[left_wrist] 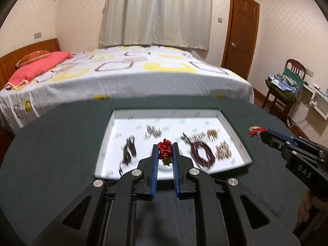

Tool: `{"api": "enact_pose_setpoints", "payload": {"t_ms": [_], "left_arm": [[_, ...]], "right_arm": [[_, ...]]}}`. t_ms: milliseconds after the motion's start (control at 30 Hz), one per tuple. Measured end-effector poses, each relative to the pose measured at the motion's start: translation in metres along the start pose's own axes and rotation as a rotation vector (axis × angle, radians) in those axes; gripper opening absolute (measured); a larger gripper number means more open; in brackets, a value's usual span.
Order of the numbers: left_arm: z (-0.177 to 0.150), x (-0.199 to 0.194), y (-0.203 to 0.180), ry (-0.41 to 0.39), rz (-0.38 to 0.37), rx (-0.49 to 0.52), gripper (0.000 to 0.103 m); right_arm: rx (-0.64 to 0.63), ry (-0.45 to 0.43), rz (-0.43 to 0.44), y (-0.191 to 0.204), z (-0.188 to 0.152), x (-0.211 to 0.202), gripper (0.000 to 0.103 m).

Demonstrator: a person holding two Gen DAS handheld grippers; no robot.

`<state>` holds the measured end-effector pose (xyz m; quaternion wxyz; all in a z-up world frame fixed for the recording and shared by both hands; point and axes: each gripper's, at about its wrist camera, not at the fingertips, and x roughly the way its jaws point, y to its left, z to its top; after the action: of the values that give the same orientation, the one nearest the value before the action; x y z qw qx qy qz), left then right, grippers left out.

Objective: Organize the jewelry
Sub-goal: 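Carry red tassel charm with right tool while left tool carries red knot charm into box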

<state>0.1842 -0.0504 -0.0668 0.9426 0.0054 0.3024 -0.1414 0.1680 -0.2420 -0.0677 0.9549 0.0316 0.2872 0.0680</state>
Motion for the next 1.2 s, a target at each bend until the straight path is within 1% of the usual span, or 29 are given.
{"api": "enact_pose_setpoints", "payload": {"t_ms": [167,267,367,500,700,800,933,1033,1200], "left_arm": [[0.021,0.012,0.010,-0.042,0.023,0.001,0.014],[0.032,0.030,0.019,-0.047,0.040,-0.005,0.014],[0.038,0.049,0.026,-0.045,0.059,-0.004,0.014],[0.044,0.079,0.037,-0.014,0.073,-0.020,0.014],[0.044,0.127,0.048,0.057,0.106,-0.018,0.014],[0.042,0.145,0.055,0.099,0.115,-0.029,0.014],[0.039,0.157,0.060,0.143,0.128,-0.036,0.014],[0.039,0.163,0.062,0.161,0.140,-0.037,0.014],[0.040,0.166,0.060,0.182,0.161,-0.021,0.014]], "right_arm": [[-0.011,-0.045,-0.005,0.002,0.025,0.019,0.009],[-0.011,-0.061,-0.010,0.002,0.037,0.035,0.009],[-0.009,-0.064,-0.016,0.000,0.047,0.056,0.009],[-0.008,-0.054,-0.024,-0.002,0.053,0.087,0.009],[0.001,0.003,-0.033,-0.003,0.055,0.138,0.009],[0.005,0.038,-0.038,-0.003,0.053,0.154,0.009],[0.005,0.107,-0.054,-0.005,0.048,0.175,0.009],[0.013,0.150,-0.064,-0.007,0.045,0.186,0.009],[0.024,0.194,-0.071,-0.011,0.041,0.197,0.009]]}}
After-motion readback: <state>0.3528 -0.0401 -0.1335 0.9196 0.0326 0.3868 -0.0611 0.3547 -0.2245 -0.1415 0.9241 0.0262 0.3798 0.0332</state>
